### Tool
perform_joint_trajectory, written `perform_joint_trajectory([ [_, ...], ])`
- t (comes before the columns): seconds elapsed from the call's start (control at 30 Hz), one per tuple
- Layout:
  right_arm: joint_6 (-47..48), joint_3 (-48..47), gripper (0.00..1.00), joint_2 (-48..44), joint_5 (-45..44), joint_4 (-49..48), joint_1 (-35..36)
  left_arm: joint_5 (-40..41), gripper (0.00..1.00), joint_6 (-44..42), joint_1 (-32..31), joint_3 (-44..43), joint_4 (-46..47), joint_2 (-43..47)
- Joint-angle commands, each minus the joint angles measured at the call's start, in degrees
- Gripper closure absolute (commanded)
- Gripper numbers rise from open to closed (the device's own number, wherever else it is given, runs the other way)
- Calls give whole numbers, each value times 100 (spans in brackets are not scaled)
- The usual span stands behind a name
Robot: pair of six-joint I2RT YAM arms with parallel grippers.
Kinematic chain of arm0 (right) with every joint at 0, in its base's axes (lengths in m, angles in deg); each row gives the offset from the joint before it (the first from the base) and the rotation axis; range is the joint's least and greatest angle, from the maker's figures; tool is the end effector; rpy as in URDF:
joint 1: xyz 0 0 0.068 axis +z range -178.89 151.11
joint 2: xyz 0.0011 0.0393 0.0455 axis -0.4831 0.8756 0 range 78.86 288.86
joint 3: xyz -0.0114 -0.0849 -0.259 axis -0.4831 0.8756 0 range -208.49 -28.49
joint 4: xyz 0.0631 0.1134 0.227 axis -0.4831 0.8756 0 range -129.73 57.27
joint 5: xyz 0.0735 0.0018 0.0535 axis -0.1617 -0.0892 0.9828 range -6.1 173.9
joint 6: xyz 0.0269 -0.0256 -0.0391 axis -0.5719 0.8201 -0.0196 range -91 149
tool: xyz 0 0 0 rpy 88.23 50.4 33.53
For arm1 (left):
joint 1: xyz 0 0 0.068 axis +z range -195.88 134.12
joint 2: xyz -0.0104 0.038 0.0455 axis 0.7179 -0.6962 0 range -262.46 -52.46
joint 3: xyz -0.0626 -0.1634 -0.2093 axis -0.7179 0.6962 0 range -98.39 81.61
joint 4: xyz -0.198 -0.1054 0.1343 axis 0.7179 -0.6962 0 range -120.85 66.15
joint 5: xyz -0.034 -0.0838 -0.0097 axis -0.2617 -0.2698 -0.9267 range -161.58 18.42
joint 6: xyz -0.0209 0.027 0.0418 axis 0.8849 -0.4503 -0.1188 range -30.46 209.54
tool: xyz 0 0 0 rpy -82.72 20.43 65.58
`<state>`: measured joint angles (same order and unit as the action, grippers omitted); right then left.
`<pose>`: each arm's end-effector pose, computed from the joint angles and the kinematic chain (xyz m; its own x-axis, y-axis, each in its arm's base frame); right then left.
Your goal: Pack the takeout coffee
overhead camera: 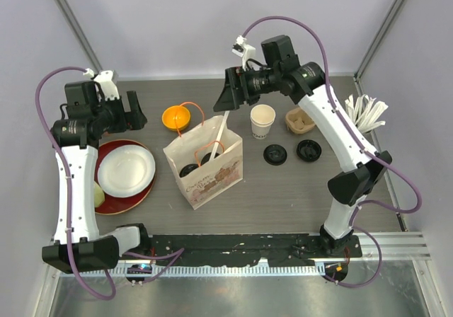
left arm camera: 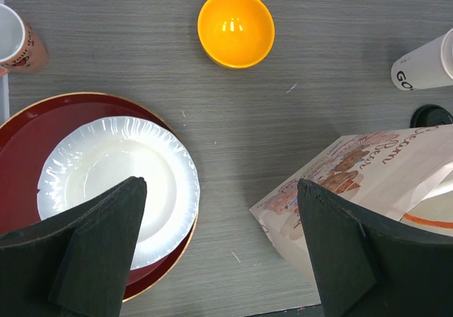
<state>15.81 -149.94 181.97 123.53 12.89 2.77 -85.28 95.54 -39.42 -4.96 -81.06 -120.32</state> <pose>0.3093 0.2173 0.4476 -0.6614 -0.2014 -0.7225 -0.7210 0.4362 0.5384 0.2180 0.0161 0.4258 -0.6230 -0.1729 -0.7629 0.0097 0.9735 -0.2285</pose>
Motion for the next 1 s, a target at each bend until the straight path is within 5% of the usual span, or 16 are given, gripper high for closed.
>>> perform_joint_trajectory([
  [0.0, 72, -239, 12, -476, -518, -14, -430, -63, 9, 24, 31, -133, 201, 88],
  [0.17, -807, -265, 11, -809, -921, -664, -1758, -72, 9, 33, 22, -98, 201, 97],
  [0.4, -518, -72, 14, -1319, -2536, -271, -3393, -72, 9, 33, 31, -19, 219, 141],
  [0.5, -141, -45, 28, -1302, -3789, 378, -3807, -63, 9, 24, 31, 17, 219, 176],
  [0.53, 226, -80, 41, -1233, -4406, 581, -3825, -46, 9, 7, 31, 25, 219, 185],
  [0.63, 650, 364, 52, -1258, -5350, 847, -3860, -28, 9, 6, 31, 104, 210, 237],
  [0.77, 853, 947, 65, -1320, -5492, 933, -3860, -11, 9, 7, 31, 192, 210, 290],
  [0.87, 661, 1228, 65, -1486, -5782, 1302, -3860, -2, 9, -55, 31, 184, 193, 290],
  [0.97, 221, 1562, 47, -1636, -5600, 1740, -3860, 25, 9, -81, 31, 201, 228, 282],
])
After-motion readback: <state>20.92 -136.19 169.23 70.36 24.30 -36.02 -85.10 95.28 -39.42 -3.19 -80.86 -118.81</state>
